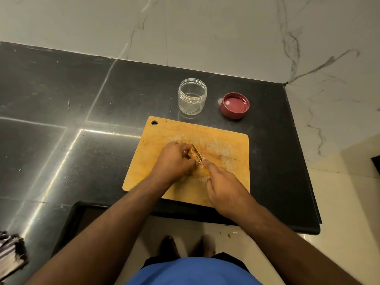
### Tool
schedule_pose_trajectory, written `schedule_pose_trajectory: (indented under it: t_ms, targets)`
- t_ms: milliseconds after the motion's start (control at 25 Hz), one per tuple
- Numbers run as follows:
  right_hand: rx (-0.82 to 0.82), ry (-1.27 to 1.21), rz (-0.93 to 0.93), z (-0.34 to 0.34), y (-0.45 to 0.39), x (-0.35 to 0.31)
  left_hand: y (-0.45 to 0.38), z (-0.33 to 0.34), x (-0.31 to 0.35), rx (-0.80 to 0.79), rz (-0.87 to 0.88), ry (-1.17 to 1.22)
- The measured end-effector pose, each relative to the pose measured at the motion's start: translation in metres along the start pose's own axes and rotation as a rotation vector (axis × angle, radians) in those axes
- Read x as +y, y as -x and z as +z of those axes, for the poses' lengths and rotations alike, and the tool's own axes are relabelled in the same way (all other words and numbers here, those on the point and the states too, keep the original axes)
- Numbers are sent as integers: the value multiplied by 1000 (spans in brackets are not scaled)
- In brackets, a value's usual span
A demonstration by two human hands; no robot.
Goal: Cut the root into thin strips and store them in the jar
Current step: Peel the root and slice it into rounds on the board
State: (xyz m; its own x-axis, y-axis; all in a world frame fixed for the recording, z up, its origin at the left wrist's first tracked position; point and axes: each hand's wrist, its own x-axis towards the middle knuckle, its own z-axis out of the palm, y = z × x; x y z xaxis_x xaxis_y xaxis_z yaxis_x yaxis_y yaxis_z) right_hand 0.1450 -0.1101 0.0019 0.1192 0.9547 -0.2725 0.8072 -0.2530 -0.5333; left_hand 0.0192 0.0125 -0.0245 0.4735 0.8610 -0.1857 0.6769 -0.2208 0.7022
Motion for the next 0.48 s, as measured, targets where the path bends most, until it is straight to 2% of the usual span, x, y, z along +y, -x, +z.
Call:
schedule_pose_trajectory:
  t_ms: [320, 480]
  targets:
    - [22, 10, 28, 0, 24, 9, -3, 4, -7, 9, -8, 0]
    - [215, 52, 72, -8, 31, 20, -2, 6, -9, 20, -54, 17]
